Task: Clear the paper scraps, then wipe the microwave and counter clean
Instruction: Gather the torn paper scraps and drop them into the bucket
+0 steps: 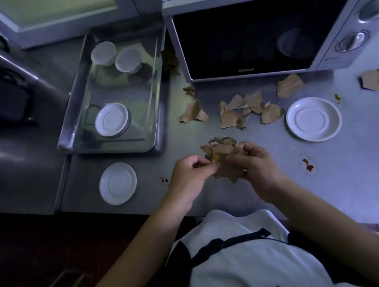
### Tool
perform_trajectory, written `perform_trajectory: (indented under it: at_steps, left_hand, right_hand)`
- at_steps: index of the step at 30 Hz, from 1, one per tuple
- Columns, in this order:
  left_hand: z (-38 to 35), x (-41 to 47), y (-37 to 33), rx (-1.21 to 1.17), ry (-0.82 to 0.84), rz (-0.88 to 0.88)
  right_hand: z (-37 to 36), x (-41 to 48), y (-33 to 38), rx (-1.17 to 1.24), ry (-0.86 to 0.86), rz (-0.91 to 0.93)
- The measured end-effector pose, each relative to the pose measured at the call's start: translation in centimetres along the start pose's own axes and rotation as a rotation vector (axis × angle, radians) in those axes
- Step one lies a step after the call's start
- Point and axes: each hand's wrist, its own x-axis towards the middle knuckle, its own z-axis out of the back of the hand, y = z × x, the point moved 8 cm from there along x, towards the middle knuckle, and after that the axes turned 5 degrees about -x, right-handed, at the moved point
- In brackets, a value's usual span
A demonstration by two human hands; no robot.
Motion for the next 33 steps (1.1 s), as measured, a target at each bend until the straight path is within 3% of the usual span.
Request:
perform_trajectory:
  at_steps: [4, 8, 12, 19, 24, 27, 33]
  left_hand:
    - [0.1, 1.1, -0.9, -0.088, 0.135, -0.019]
    - [2.4, 4.9, -0.5, -0.086, 0.086, 0.015]
    - [4.5, 10.9, 0.9, 0.052, 0.041, 0.029]
    - [4.1, 21.1, 1.0, 0.46, -0.049, -0.111]
    - [3.2, 24.3, 1.3, 0.659, -0.137, -0.087]
    - [2.9, 24.4, 0.8, 0.726, -0.183, -0.188]
    - [3.3, 23.4, 1.5, 0.54, -0.137, -0.22]
  right_hand:
    - [1.1, -0.4, 0.8, -0.041, -0.114, 0.012]
    - [3.2, -1.4, 1.3, -0.029, -0.245, 0.028]
    - [5.3, -3.4, 1.6, 0.022, -0.404, 0.073]
    - [6.9, -7.4, 0.6, 0.081, -0.644, 0.102]
    - [7.2, -9.8, -1.0, 0.108, -0.727, 0.071]
    - [7.9, -11.0, -2.0, 0.144, -0.773, 0.061]
    - [9.2, -11.1, -2.8, 0.188, -0.803, 0.021]
